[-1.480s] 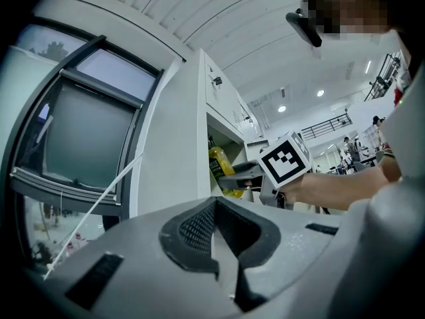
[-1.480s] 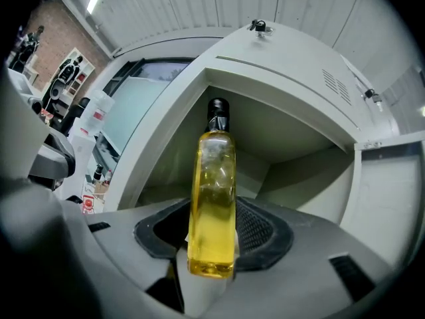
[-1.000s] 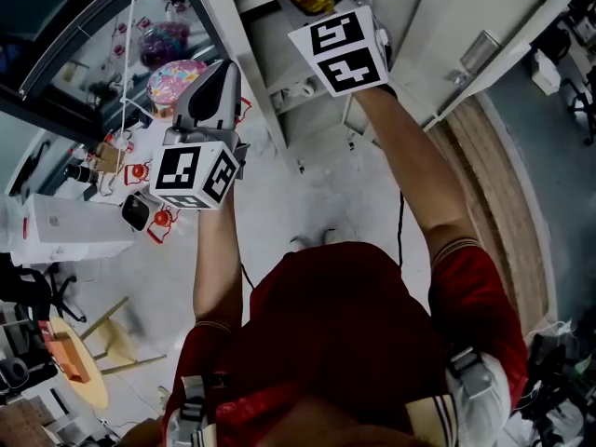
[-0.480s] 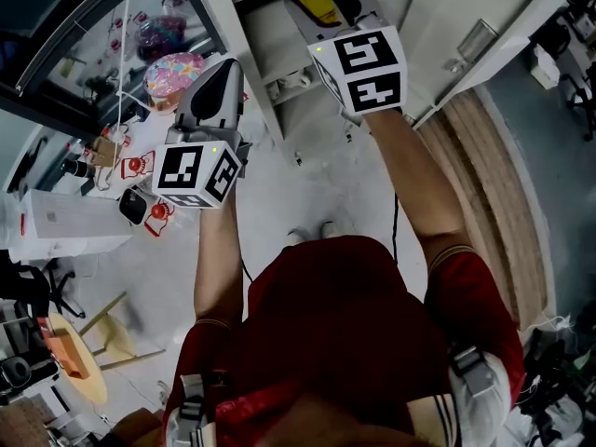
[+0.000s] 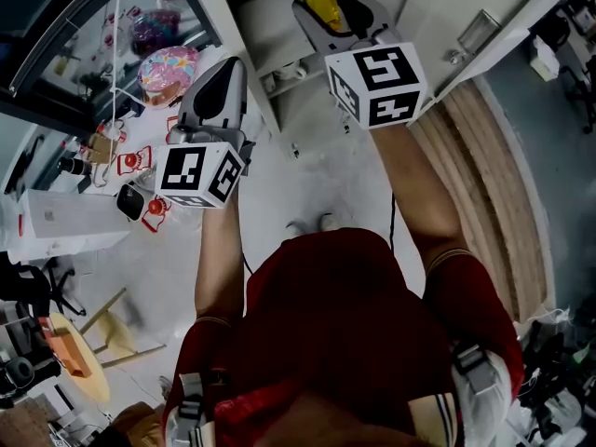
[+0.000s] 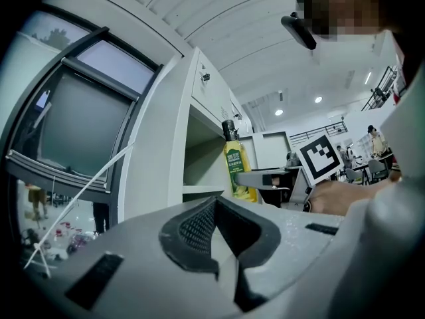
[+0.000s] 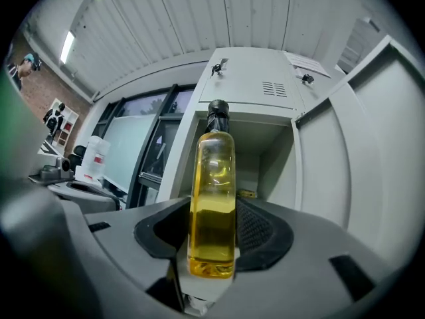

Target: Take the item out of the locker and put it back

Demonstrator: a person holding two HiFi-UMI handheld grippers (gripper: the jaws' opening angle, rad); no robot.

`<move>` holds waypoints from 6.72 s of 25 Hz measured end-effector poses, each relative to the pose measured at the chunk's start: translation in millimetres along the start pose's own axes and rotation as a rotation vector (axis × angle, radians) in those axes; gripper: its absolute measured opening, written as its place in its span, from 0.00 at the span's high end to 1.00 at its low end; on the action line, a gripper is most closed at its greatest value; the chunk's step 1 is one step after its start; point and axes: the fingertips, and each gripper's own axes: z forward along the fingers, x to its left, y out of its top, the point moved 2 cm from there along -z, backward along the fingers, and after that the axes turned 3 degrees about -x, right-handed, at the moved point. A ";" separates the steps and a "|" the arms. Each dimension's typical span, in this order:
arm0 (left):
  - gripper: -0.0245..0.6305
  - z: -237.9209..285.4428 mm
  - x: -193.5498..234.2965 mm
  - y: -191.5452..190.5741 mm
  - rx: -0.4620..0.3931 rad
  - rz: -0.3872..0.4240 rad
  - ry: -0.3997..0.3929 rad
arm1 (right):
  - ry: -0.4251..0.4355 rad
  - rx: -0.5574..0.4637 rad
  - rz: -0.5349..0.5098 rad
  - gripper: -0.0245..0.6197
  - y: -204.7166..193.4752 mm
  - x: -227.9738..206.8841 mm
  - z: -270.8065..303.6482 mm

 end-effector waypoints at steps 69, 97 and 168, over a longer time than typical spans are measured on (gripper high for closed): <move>0.95 -5.6 -52.2 -163.9 0.084 -0.070 -0.028 | 0.043 -0.016 0.178 0.66 -235.1 16.8 -108.9; 0.95 10.6 -53.8 -246.3 0.122 -0.067 -0.080 | 0.062 0.171 0.179 0.66 -376.2 29.8 -104.1; 0.95 64.6 -12.8 -296.2 0.246 -0.101 -0.133 | -0.038 0.068 0.272 0.66 -415.7 -27.1 68.3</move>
